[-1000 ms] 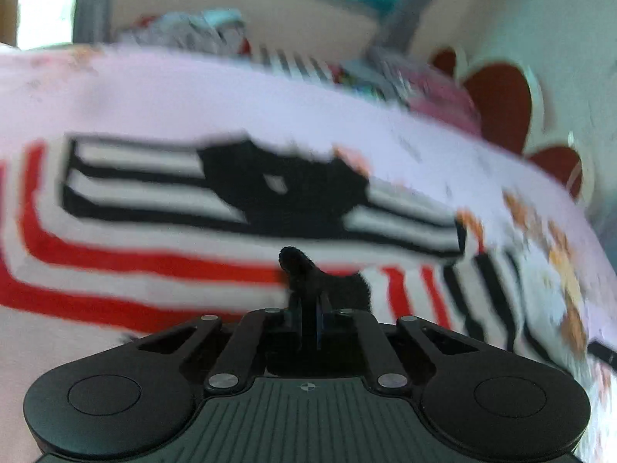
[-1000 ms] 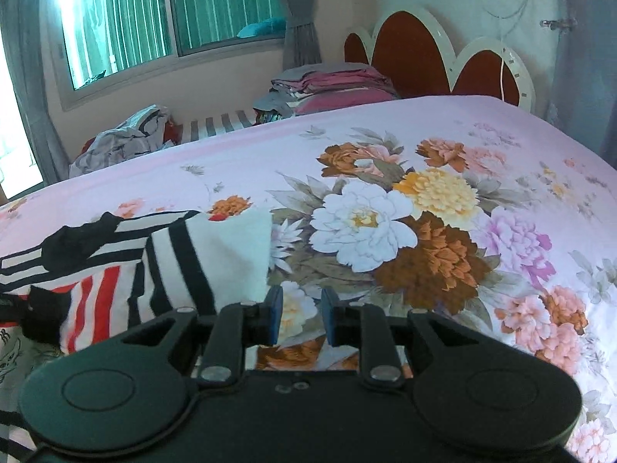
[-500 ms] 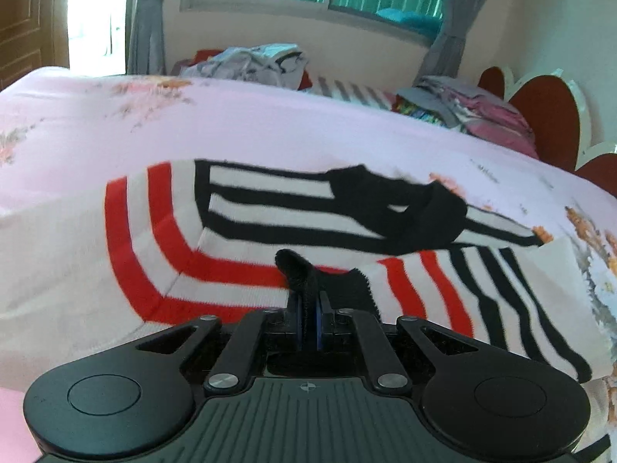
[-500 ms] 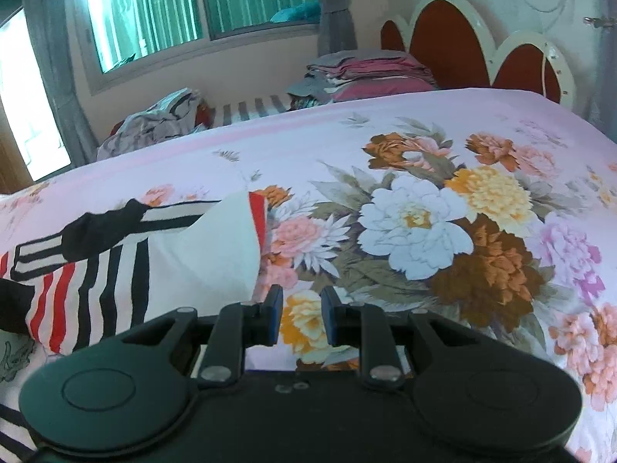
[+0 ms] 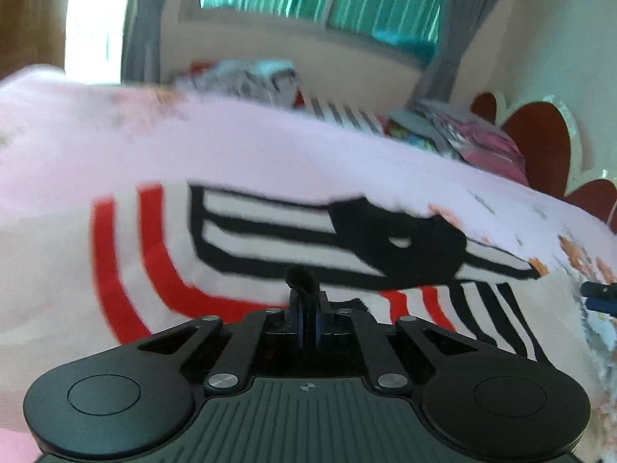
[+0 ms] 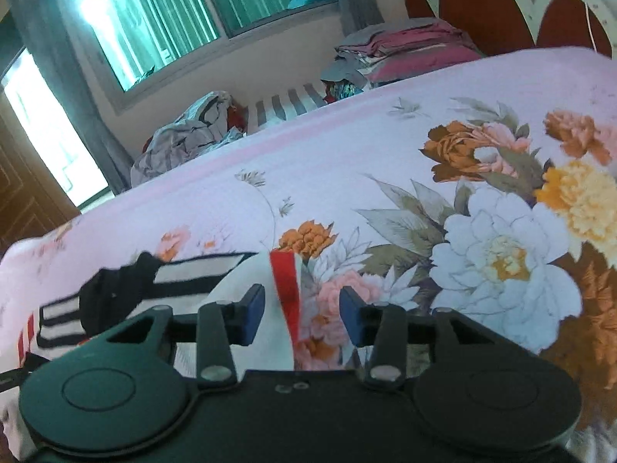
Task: Fold small clothes
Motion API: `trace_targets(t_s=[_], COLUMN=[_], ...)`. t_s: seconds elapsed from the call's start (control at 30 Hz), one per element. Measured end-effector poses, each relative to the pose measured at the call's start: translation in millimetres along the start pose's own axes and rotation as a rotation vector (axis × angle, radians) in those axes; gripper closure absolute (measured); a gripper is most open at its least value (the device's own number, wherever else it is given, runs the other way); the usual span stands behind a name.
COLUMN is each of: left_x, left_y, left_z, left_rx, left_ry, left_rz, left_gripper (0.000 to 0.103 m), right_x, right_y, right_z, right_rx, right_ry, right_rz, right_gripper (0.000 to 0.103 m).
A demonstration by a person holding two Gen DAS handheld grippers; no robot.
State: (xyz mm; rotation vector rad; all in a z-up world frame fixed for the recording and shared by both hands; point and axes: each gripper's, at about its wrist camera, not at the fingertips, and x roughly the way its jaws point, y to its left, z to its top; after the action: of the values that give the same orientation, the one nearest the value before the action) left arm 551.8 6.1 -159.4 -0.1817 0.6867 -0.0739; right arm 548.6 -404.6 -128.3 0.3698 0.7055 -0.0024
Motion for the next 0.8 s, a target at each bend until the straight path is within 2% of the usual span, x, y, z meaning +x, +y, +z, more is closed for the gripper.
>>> trace_targets(t_s=[0.2, 0.23, 0.27, 0.33, 0.4, 0.53, 0.57, 0.6, 0.67, 0.73, 0.8], left_x=[3, 0, -3, -7, 4, 3, 1, -5, -21, -24, -13], left_y=[5, 5, 4, 0, 2, 6, 9, 11, 0, -24, -66], left_z=[-12, -12, -12, -14, -20, -18, -16, -13, -7, 2, 9], left_rx=[-0.026, -0.028, -0.024, 0.008, 0.019, 0.010, -0.005, -0.016, 0.035, 0.073, 0.142], left_ry=[0.025, 0.013, -0.005, -0.046, 0.006, 0.014, 0.018, 0.012, -0.065, -0.077, -0.057], left_rz=[0.044, 0.050, 0.056, 0.088, 0.118, 0.101, 0.101, 0.135, 0.198, 0.111, -0.028], left_gripper=[0.099, 0.099, 0.099, 0.099, 0.098, 0.098, 0.087, 0.074, 0.065, 0.065, 0.065], right_x=[25, 29, 31, 33, 40, 32, 26, 20, 9, 4, 12], right_y=[-1, -1, 1, 11, 9, 14, 16, 17, 23, 38, 59], right_z=[-3, -3, -3, -4, -9, -7, -6, -4, -3, -5, -10], right_rx=[-0.008, -0.008, -0.028, -0.139, -0.150, -0.171, -0.176, -0.186, -0.217, -0.274, -0.326], right_ry=[0.053, 0.069, 0.080, 0.062, 0.066, 0.058, 0.038, 0.016, -0.007, -0.005, 0.036], right_rz=[0.048, 0.070, 0.092, 0.034, 0.009, -0.049, -0.080, -0.101, -0.087, -0.027, 0.039], right_gripper=[0.062, 0.067, 0.094, 0.095, 0.096, 0.090, 0.078, 0.076, 0.078, 0.078, 0.080])
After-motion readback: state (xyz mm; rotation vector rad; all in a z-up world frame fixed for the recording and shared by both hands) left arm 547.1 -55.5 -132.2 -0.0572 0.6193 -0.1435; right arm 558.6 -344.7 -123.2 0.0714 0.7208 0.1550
